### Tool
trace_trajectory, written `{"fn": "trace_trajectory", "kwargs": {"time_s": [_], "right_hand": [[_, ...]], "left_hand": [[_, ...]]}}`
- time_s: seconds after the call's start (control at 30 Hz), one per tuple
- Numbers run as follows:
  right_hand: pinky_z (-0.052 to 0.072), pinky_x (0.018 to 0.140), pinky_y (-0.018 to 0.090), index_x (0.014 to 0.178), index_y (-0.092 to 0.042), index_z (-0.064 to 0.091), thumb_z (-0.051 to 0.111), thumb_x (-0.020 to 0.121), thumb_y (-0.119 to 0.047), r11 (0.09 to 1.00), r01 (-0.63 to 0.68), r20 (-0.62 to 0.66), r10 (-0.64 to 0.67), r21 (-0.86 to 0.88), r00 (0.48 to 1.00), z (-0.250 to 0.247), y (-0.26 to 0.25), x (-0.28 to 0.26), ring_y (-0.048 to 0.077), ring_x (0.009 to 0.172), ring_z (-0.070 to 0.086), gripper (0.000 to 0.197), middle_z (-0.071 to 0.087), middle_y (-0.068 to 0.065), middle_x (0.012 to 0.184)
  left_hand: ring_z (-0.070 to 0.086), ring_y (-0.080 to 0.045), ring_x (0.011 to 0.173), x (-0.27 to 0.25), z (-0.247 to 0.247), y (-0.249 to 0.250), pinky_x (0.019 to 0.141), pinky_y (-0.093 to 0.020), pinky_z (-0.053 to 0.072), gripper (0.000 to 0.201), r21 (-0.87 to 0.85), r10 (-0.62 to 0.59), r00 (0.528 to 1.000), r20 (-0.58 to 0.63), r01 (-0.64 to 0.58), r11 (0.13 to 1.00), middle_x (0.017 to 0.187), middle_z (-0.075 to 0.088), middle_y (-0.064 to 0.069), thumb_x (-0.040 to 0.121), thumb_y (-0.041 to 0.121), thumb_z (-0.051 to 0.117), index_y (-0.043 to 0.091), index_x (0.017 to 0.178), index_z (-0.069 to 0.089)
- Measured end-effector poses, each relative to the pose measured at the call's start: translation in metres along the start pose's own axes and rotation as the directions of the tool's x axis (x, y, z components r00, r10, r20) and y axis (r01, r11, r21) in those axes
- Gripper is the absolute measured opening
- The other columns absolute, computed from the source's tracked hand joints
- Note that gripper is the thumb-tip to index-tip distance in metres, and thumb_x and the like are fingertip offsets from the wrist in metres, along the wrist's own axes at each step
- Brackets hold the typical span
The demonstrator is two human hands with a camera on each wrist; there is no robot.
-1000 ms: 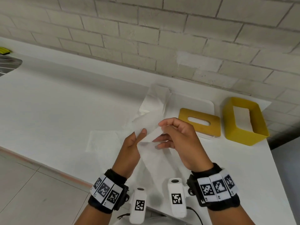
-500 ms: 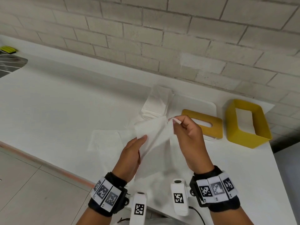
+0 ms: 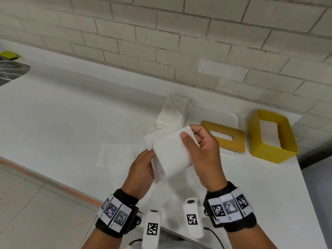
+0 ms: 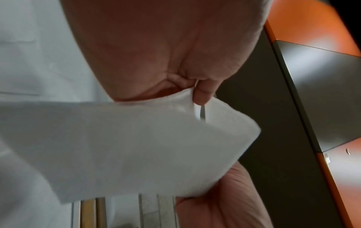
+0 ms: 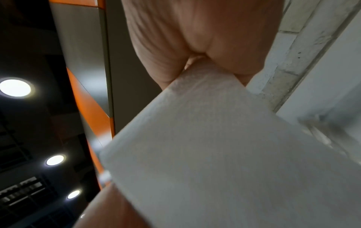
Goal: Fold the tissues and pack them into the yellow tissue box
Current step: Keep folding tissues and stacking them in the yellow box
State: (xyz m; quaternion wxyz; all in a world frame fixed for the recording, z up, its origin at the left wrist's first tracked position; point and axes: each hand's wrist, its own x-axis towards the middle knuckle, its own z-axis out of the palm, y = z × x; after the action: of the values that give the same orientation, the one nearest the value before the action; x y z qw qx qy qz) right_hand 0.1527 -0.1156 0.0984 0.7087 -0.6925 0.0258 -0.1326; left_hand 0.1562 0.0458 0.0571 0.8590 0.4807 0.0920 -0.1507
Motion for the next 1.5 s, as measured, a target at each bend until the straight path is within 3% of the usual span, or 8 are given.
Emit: {"fn": "trace_trajectory", "kwargs": {"time_s": [0.17,0.3,0.47,0.6,0.83,0.97,1.13,1.5], "right_hand": [[0.047,0.074,0.032,0.112,-0.034,0.063,0.069,0.096,-0.025,0.996,0.016,-0.046,-0.02,-0.085,0.999,0.008,0.011,-0.004,0.033,0.061,0.046,0.019,0.046,0.029,0.07],[0.048,0.074,0.016,0.116,-0.043,0.058,0.07,0.095,-0.03,0.994,0.0,-0.072,-0.008,-0.113,0.997,0.01,0.01,-0.006,0.048,0.08,0.053,0.028,0.053,0.038,0.083],[0.043,0.063,0.011,0.123,-0.038,0.056,0.07,0.095,-0.03,0.993,0.008,-0.097,-0.019,-0.117,0.995,0.01,0.01,-0.007,0.038,0.067,0.053,0.032,0.049,0.031,0.07],[0.049,0.062,0.037,0.122,-0.044,0.053,0.07,0.094,-0.034,0.991,-0.02,-0.083,0.01,-0.129,0.997,0.011,0.011,-0.007,0.044,0.073,0.058,0.034,0.056,0.033,0.076],[0.054,0.089,0.034,0.131,-0.054,0.045,0.078,0.084,-0.043,0.969,-0.146,0.06,0.161,-0.201,0.985,0.0,0.04,-0.01,0.018,0.104,0.068,0.058,0.072,0.003,0.107],[0.055,0.071,0.025,0.14,-0.043,0.043,0.075,0.09,-0.024,0.874,-0.318,0.276,0.429,-0.366,0.86,-0.021,0.062,-0.024,0.014,0.087,0.071,0.062,0.066,0.003,0.108],[0.048,0.086,0.027,0.135,-0.026,0.053,0.068,0.093,-0.033,0.621,-0.348,-0.05,0.445,-0.702,0.894,-0.055,0.109,-0.012,0.014,0.099,0.065,0.045,0.067,-0.004,0.107],[0.048,0.102,0.042,0.135,-0.026,0.045,0.072,0.086,-0.039,0.41,-0.418,-0.198,0.48,-0.81,0.855,-0.022,0.141,0.025,0.025,0.121,0.058,0.058,0.059,0.001,0.132]], "left_hand": [[0.07,-0.018,0.118,-0.007,0.004,0.004,0.096,-0.031,0.058,0.044,-0.008,0.025,0.989,0.147,-0.024,1.0,0.123,0.075,-0.006,0.094,0.039,0.043,0.019,0.117,0.076],[0.063,-0.02,0.129,-0.009,0.002,0.003,0.105,-0.034,0.054,0.057,0.027,0.032,0.981,0.191,-0.038,0.999,0.136,0.068,-0.006,0.098,0.054,0.039,0.018,0.137,0.058],[0.065,-0.023,0.126,-0.009,0.004,0.001,0.111,-0.044,0.048,0.047,0.127,0.025,0.985,0.171,-0.048,0.991,0.133,0.07,-0.009,0.099,0.038,0.051,0.011,0.135,0.063],[0.066,-0.023,0.124,-0.008,0.005,0.0,0.107,-0.042,0.049,0.047,0.124,-0.004,0.992,0.128,-0.012,0.992,0.129,0.073,-0.007,0.091,0.036,0.054,0.013,0.131,0.066],[0.067,-0.028,0.122,-0.002,-0.003,0.005,0.107,-0.046,0.049,0.05,0.041,0.015,0.999,-0.032,-0.014,0.999,0.128,0.072,-0.012,0.095,0.037,0.054,0.008,0.135,0.063],[0.073,-0.022,0.11,0.001,-0.026,0.024,0.097,-0.042,0.051,0.036,-0.106,0.06,0.989,-0.137,-0.074,0.992,0.122,0.075,-0.011,0.106,0.032,0.045,0.011,0.125,0.067],[0.071,-0.024,0.116,0.001,-0.063,0.033,0.102,-0.046,0.054,0.037,-0.151,0.095,0.969,-0.226,-0.131,0.98,0.128,0.073,-0.009,0.105,0.034,0.048,0.019,0.116,0.079],[0.074,-0.017,0.107,-0.015,-0.077,0.024,0.095,-0.04,0.051,0.032,-0.05,0.097,0.948,-0.303,-0.118,0.992,0.121,0.076,-0.004,0.105,0.032,0.05,0.014,0.117,0.073]]}}
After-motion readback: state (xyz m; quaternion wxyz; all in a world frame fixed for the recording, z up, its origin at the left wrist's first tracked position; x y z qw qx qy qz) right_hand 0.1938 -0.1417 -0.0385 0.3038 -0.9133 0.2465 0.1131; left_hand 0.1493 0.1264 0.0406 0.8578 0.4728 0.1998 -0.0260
